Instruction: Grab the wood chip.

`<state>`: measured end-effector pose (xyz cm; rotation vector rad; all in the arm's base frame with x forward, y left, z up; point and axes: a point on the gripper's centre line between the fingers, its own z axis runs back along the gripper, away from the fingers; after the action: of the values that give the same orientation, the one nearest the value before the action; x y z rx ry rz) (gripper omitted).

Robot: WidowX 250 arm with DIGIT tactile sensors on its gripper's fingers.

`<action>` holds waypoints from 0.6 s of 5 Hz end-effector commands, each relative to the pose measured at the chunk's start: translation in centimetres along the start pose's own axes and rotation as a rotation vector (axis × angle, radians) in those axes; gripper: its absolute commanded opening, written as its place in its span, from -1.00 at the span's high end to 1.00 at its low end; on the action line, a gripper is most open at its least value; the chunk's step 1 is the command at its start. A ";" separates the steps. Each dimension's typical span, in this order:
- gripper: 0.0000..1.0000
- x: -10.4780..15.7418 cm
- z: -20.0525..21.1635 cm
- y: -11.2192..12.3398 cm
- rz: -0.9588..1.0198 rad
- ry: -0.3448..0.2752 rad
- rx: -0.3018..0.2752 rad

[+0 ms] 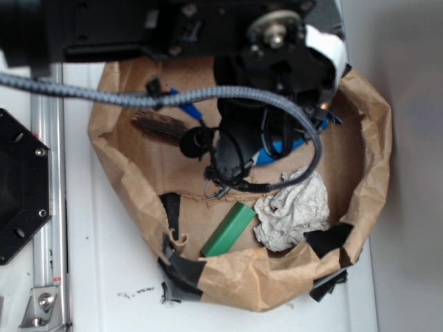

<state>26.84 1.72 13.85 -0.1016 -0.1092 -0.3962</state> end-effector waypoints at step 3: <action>-1.00 -9.0 -3.8 0.6 0.254 0.147 0.006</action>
<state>18.61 5.55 7.99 -0.0924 0.0775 -0.1674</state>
